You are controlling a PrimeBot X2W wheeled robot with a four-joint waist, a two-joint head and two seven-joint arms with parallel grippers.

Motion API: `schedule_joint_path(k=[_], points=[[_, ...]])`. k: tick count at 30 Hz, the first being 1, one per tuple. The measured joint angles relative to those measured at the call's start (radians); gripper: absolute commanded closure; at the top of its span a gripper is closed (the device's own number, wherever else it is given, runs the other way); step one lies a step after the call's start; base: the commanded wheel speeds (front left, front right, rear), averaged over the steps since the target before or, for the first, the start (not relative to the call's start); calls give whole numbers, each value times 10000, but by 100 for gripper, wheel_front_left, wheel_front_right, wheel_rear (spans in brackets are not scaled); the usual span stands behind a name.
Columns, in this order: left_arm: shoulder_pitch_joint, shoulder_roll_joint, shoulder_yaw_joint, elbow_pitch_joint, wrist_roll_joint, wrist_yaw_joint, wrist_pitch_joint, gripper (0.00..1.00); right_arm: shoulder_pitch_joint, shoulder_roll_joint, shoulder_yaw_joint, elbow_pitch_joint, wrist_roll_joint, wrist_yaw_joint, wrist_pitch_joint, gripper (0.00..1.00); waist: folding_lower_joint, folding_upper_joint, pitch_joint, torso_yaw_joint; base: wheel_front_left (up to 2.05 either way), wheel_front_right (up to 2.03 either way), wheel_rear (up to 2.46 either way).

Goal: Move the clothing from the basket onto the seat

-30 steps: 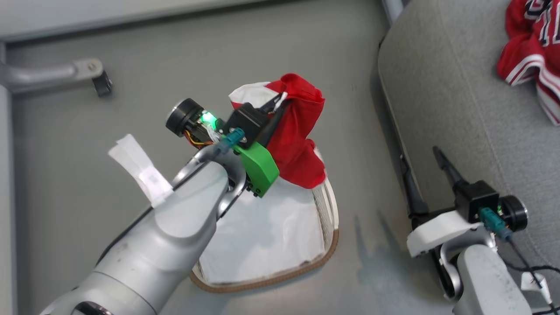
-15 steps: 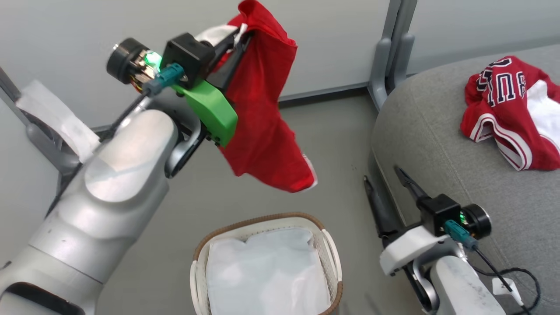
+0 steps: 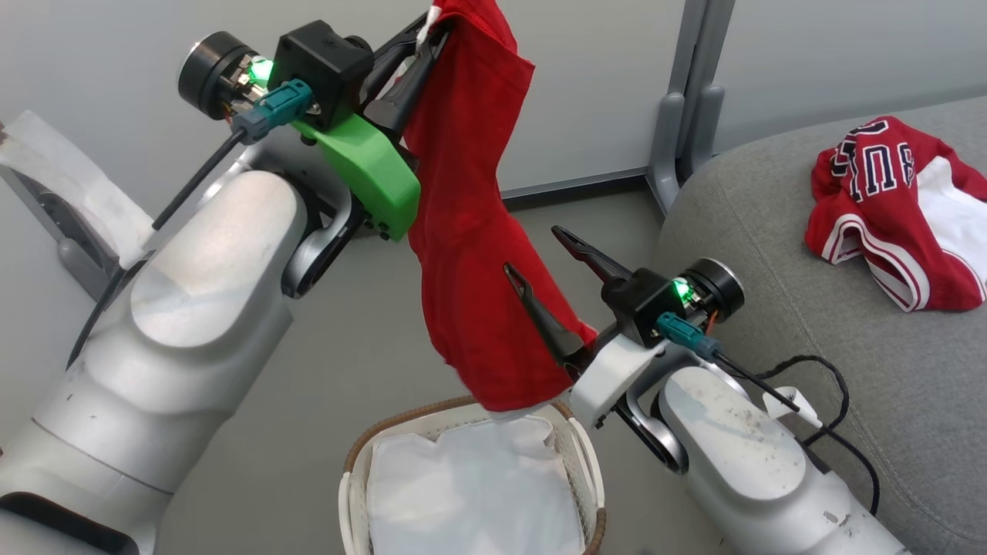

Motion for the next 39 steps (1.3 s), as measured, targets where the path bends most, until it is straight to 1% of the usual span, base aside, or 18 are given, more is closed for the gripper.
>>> schedule_joint_path(k=[2,6,11,12,13,15,16,20,22,24,26,27,28,29,30,34,39], points=[[12,-71,-100,-190,-61,0,2,100,-443,-2,173,535,-33,0,-2,0,0,0,-27,89,0,0,0],[50,-182,-313,-493,-151,0,44,100,-1065,-17,451,1210,23,0,-2,0,0,0,-70,238,0,0,0],[61,-290,-533,-802,-265,0,104,100,-1603,-12,1695,2257,817,0,-13,0,0,0,-105,367,0,0,0],[61,-293,-550,-861,-284,0,104,100,-1745,-12,1921,2429,966,0,-13,52,0,0,-104,381,0,0,0],[61,-293,-558,-892,-291,0,107,100,-1859,-12,2033,2525,1116,0,-13,60,0,0,-99,388,0,0,0],[69,-291,-585,-968,-322,-2,123,100,-2128,-17,2305,2723,1513,0,-13,82,0,0,-83,415,0,0,0],[76,-290,-593,-999,-337,0,121,100,-2179,-19,2374,2790,1609,0,-13,100,0,0,-78,428,0,0,0],[184,-213,-610,-1060,-412,2,132,100,-2350,-19,2581,2945,1900,0,-13,100,0,0,-65,519,0,0,0],[280,-75,-591,-1045,-462,25,148,100,-2369,-13,2610,2947,1952,0,-13,100,0,0,-64,561,0,0,0],[362,58,-556,-999,-474,77,146,100,-2369,-13,2610,2966,1962,0,-13,100,1,0,-70,582,0,0,0],[553,153,-454,-915,-566,224,104,100,-2369,-13,2476,3020,1914,0,-13,100,1,0,-77,586,0,0,0],[664,190,-382,-867,-658,280,56,95,-2371,-13,2399,3030,1881,0,-13,100,0,0,-79,582,0,0,0],[796,268,-343,-800,-736,324,38,58,-2373,-15,2307,3039,1852,0,-13,100,0,0,-82,573,0,0,0],[925,360,-330,-692,-738,355,23,11,-2375,-23,2192,3037,1810,0,-13,100,1,0,-84,559,0,0,0],[1028,426,-318,-594,-740,401,-8,0,-2375,-36,2111,3032,1799,0,-13,100,0,0,-86,544,0,0,0],[1587,633,-261,-163,-976,556,-119,0,-2368,-188,1737,2963,1678,0,-13,100,0,0,-99,451,0,0,0],[2393,658,-203,165,-1279,673,-430,0,-2334,-489,1135,2840,1622,0,-13,100,1,0,-97,280,0,0,0]])
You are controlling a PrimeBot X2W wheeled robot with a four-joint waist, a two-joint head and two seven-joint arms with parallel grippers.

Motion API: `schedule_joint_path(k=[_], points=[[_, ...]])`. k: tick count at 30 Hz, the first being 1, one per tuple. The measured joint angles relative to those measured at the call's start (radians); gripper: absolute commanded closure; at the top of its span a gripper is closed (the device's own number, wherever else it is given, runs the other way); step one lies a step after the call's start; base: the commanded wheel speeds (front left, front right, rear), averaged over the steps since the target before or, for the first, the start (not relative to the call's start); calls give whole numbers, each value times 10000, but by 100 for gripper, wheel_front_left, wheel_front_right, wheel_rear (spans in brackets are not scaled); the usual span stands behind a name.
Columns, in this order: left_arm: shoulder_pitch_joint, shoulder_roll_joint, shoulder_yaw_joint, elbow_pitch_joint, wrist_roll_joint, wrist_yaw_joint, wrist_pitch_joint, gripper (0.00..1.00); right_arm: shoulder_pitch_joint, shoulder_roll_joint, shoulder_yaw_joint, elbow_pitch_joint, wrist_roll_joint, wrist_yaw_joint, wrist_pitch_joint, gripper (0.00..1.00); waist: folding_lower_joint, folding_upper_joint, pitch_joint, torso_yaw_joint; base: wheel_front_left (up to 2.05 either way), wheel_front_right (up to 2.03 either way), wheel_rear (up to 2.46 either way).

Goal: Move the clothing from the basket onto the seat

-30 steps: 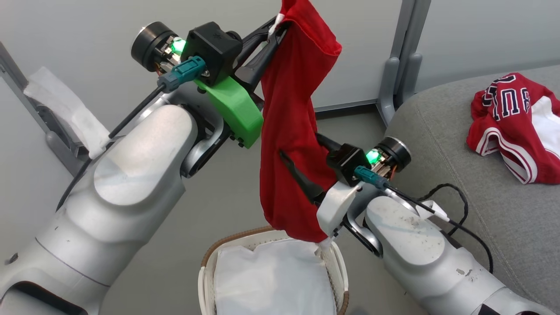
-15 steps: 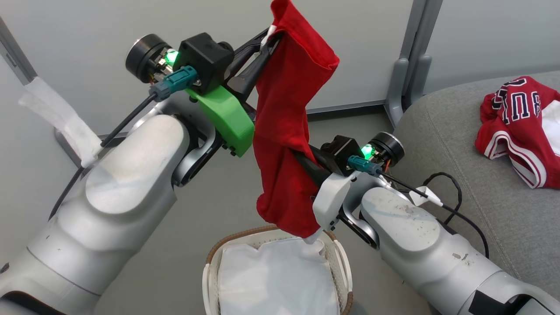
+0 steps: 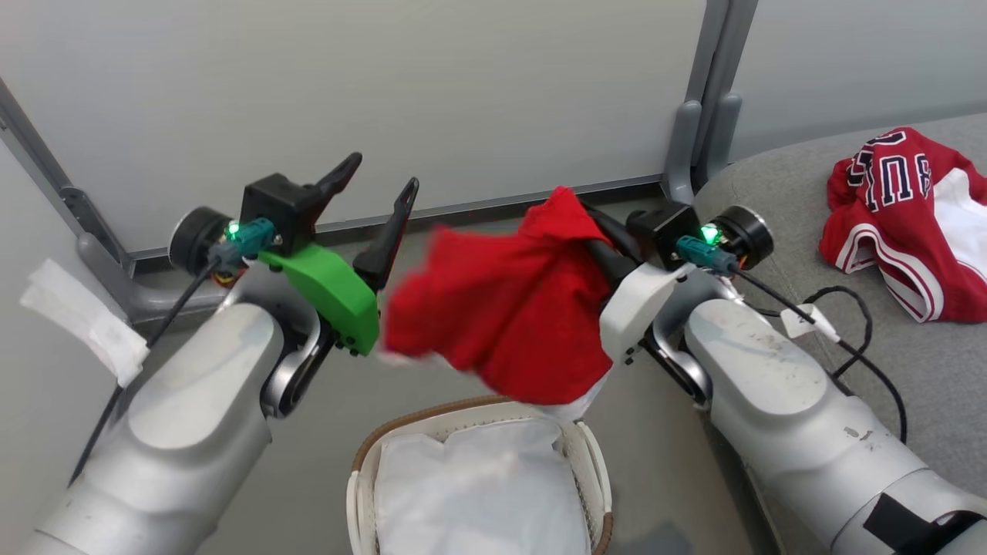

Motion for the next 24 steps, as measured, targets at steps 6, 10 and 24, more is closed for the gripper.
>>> schedule_joint_path(k=[6,10,24], points=[[1016,-259,-71,29,-267,132,-558,0,260,-702,-800,-238,-226,0,0,100,0,0,1,-228,0,0,0],[1606,-594,-328,-25,-288,192,-771,0,508,-1256,-1486,-441,-376,0,0,100,0,0,9,-459,0,0,0],[2221,-1323,-637,-67,-98,408,-1114,0,1074,-2082,-3110,-1218,-959,0,2,100,0,0,315,-2210,0,0,0]])
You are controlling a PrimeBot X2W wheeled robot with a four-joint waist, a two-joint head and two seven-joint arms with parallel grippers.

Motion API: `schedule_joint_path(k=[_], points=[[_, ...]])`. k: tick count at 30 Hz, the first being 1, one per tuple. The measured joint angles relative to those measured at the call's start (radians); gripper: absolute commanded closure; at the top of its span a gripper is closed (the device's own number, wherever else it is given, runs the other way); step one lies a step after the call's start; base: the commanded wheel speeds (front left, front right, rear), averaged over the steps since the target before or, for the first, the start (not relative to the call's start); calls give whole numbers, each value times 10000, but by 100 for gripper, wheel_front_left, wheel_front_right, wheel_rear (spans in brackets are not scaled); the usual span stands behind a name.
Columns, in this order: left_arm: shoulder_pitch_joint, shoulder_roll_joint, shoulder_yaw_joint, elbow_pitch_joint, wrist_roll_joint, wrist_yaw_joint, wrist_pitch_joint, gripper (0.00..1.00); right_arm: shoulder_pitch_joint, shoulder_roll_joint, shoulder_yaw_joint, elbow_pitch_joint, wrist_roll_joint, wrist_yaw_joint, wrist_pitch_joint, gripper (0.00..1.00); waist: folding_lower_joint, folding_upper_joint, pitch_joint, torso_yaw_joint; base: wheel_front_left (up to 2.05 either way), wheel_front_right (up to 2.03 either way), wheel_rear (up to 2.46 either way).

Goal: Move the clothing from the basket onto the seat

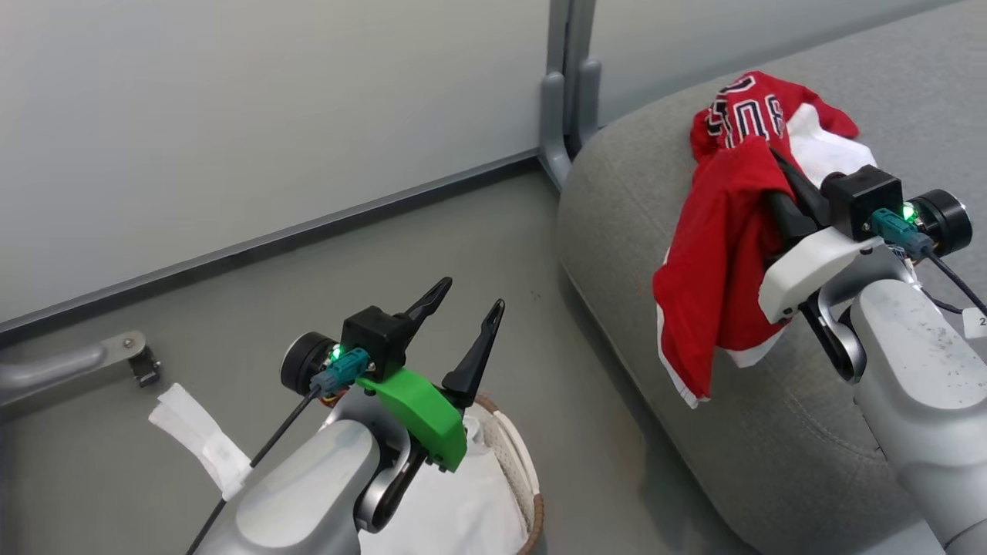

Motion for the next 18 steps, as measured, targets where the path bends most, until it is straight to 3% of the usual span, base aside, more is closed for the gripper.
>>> schedule_joint_path(k=[10,18], points=[[-244,-242,-81,-40,385,31,-79,0,169,82,-777,-322,-186,0,23,100,0,0,738,-1382,0,0,0],[-590,-293,-151,-104,568,56,-84,0,29,416,-1212,27,-247,0,25,100,0,0,1714,-1762,0,0,0]])
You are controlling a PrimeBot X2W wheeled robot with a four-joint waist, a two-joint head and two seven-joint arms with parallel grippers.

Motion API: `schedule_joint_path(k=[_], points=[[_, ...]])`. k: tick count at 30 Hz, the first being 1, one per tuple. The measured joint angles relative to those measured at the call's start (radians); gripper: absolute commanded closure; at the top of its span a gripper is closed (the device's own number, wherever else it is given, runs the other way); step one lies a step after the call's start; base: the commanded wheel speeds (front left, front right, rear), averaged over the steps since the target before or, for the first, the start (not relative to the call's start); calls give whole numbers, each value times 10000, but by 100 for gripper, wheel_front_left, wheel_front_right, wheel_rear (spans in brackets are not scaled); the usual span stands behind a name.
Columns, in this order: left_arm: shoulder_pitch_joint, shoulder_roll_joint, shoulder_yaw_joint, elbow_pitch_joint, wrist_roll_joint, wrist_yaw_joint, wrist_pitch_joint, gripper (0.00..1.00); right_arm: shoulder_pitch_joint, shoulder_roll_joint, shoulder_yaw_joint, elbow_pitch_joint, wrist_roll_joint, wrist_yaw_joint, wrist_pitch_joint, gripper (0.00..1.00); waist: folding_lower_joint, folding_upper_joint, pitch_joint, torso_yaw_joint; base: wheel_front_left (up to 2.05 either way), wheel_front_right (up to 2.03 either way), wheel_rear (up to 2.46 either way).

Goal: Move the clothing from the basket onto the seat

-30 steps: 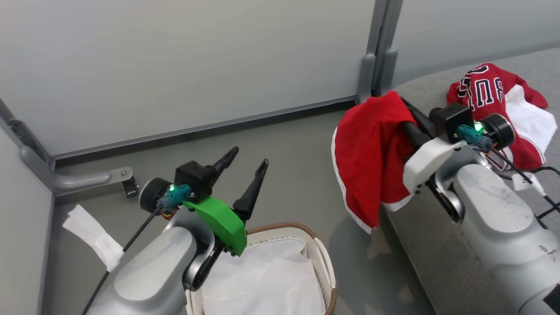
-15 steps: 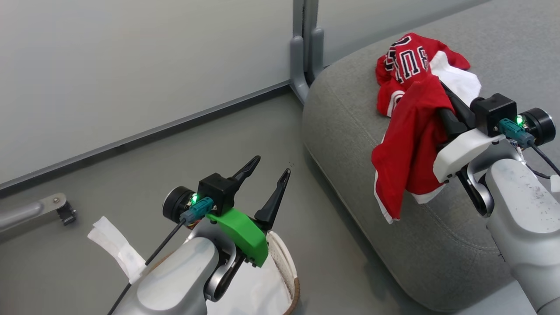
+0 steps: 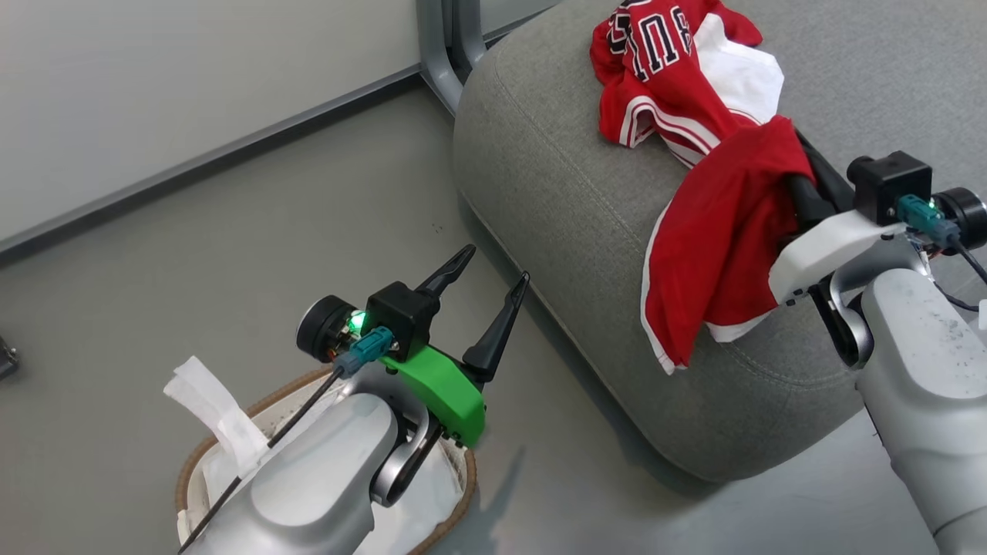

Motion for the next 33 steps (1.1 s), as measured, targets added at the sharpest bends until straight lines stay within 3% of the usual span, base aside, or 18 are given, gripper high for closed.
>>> schedule_joint_path(k=[8,15,21,28,33], points=[[-287,79,-198,-194,453,171,0,0,-2149,-368,-349,771,144,0,299,100,0,0,977,353,0,0,0],[-546,146,-217,-754,798,408,-6,0,-4960,-1620,-1461,1450,614,0,1494,100,0,0,1694,1162,0,0,0],[-904,174,-320,-1323,1147,520,-13,0,-6975,-2731,-2888,2194,142,0,2176,100,1,0,2439,1941,0,0,0],[-1212,59,-541,-1718,1492,562,-4,0,-6943,-2805,-3758,3530,-995,-2,1900,100,2,0,3455,2772,0,0,0],[-1271,105,-556,-1737,1515,596,6,0,-5878,-2263,-4036,4677,-1613,0,1423,100,2,0,4142,3202,0,0,0]])
